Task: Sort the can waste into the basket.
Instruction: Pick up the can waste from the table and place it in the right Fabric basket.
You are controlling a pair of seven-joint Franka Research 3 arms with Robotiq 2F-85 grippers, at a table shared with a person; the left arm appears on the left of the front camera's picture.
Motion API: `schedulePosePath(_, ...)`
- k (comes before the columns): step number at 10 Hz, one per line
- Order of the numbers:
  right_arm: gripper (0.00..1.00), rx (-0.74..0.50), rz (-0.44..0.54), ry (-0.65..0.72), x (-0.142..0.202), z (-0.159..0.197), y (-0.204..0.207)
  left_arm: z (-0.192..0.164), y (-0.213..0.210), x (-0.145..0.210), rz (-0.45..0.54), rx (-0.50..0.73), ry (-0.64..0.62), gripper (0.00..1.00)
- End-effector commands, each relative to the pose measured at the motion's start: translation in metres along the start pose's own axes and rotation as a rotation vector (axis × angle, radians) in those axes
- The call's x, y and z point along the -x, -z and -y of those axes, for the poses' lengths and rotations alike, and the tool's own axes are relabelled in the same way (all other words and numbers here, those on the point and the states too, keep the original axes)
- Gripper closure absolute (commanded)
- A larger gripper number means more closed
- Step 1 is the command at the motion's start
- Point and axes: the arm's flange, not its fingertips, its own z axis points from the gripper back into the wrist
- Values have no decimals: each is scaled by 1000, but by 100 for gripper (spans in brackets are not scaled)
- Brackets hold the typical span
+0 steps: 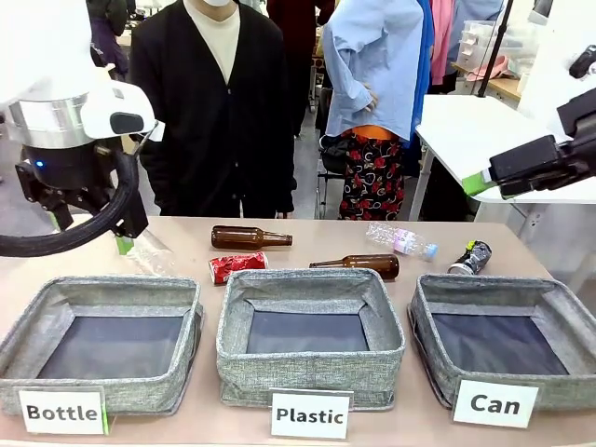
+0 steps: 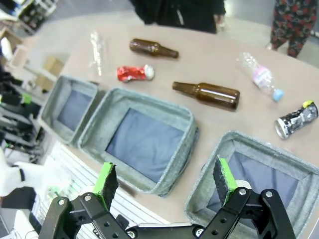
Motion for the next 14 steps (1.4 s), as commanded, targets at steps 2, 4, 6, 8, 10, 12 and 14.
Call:
schedulePosePath(2,0,-23,16,-5,-4,6,1,-6,0,1,11,10,14,0)
schedulePosePath(4,0,-23,16,-5,-4,6,1,-6,0,1,11,10,14,0)
schedulePosePath(6,0,-48,-75,38,6,11,-26,-20,-27,22,122,261,90,0)
schedulePosePath(8,0,-134,-111,196,23,41,-61,-74,-26,58,172,789,179,0)
schedulePosePath(10,0,-295,-112,416,47,88,-79,-144,11,99,160,1188,18,0)
schedulePosePath(12,0,-348,-83,541,77,143,-85,-198,47,138,249,1383,-303,0)
schedulePosePath(14,0,-410,-56,651,111,189,-87,-193,72,179,363,1516,-556,0)
